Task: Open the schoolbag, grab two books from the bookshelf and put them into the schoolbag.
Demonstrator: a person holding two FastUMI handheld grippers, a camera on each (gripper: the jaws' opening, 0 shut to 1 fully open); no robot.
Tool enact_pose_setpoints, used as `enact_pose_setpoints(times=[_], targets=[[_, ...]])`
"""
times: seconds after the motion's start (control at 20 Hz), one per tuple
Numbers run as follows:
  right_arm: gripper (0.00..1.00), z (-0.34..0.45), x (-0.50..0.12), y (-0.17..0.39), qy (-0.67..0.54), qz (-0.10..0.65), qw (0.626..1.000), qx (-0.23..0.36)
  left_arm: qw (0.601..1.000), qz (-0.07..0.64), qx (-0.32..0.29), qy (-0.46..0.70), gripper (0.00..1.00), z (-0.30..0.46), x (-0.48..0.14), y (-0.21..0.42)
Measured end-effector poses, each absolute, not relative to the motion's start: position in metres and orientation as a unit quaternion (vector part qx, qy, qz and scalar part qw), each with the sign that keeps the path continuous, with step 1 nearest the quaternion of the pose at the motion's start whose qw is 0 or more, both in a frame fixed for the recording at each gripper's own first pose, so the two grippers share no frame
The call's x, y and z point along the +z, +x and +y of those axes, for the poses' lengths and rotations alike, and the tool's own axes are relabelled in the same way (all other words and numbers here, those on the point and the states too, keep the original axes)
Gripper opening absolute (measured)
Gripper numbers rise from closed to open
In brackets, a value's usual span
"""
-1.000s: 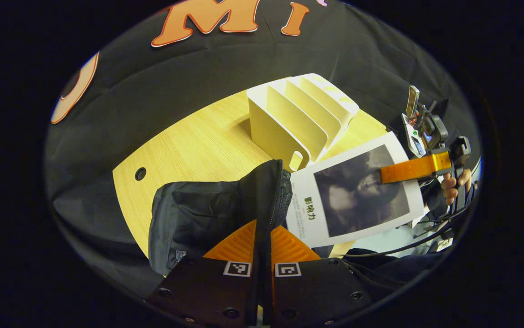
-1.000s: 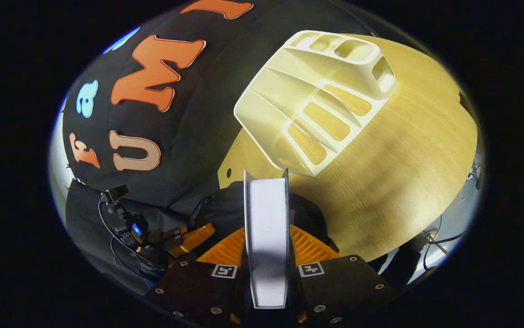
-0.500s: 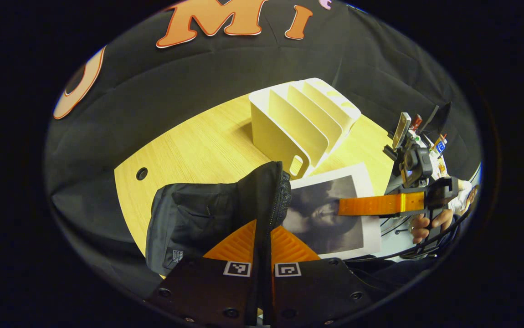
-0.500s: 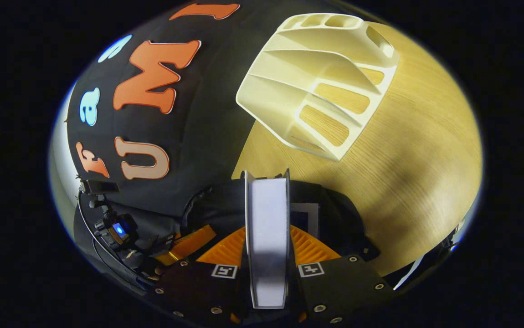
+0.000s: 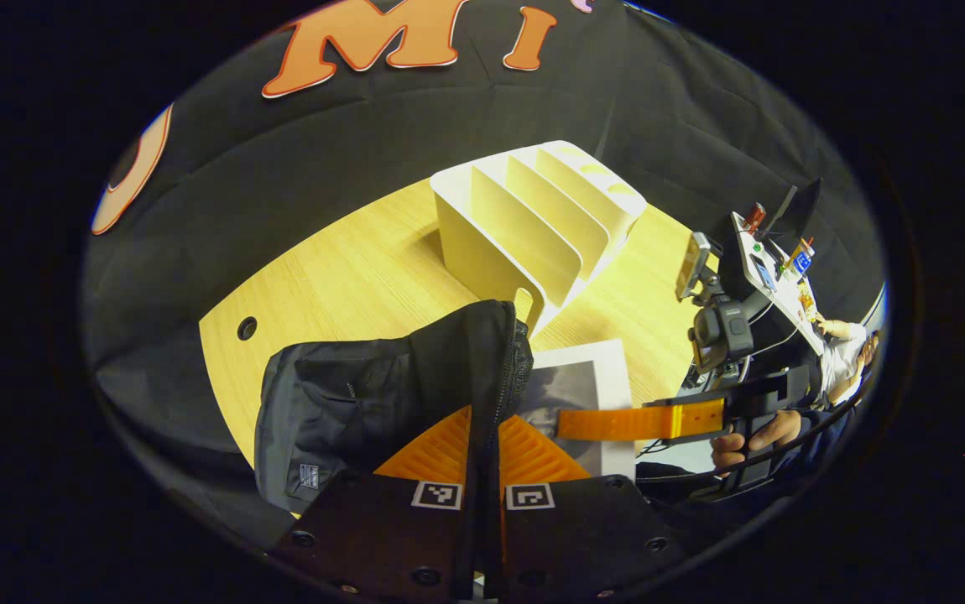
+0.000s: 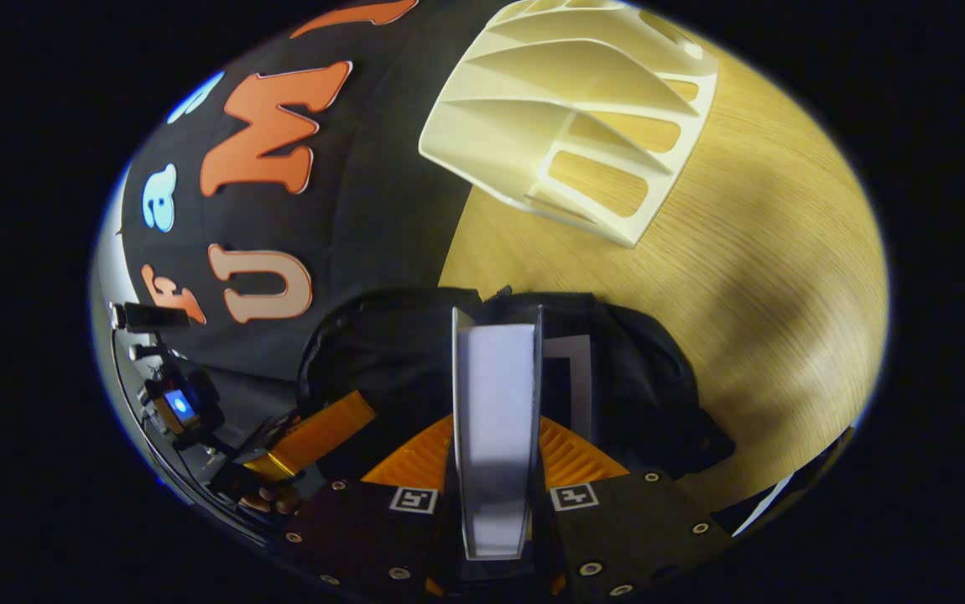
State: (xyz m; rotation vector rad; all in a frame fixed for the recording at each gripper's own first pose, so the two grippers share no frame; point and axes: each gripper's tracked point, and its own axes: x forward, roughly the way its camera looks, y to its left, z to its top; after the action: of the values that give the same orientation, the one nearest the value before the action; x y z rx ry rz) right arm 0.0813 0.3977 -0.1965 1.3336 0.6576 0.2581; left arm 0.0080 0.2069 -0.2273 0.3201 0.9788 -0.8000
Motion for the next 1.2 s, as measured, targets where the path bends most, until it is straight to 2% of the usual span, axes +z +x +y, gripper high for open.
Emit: enact_pose_setpoints(times=[0.65, 0.75, 0.8, 0.9, 1.15, 1.2], targets=[[0.34, 0.448, -0.21, 0.122, 0.597, 0.316, 0.719, 0.162, 0.788, 0.441, -0.39, 0.18, 0.05, 0.192, -0.224, 0.001], [0.37, 0.455, -0.219, 0.124, 0.598, 0.342, 0.705, 0.166, 0.787, 0.443, -0.392, 0.175, 0.05, 0.19, -0.226, 0.0], [0.39, 0.455, -0.228, 0.126, 0.593, 0.358, 0.704, 0.157, 0.788, 0.444, -0.39, 0.172, 0.05, 0.191, -0.227, 0.0], [0.58, 0.448, -0.247, 0.121, 0.56, 0.391, 0.72, 0.124, 0.792, 0.444, -0.382, 0.169, 0.05, 0.196, -0.229, 0.006], [0.77, 0.433, -0.245, 0.101, 0.486, 0.437, 0.747, 0.122, 0.798, 0.447, -0.375, 0.153, 0.05, 0.196, -0.235, 0.008], [0.78, 0.43, -0.247, 0.098, 0.471, 0.445, 0.752, 0.12, 0.8, 0.447, -0.371, 0.153, 0.05, 0.195, -0.235, 0.009]])
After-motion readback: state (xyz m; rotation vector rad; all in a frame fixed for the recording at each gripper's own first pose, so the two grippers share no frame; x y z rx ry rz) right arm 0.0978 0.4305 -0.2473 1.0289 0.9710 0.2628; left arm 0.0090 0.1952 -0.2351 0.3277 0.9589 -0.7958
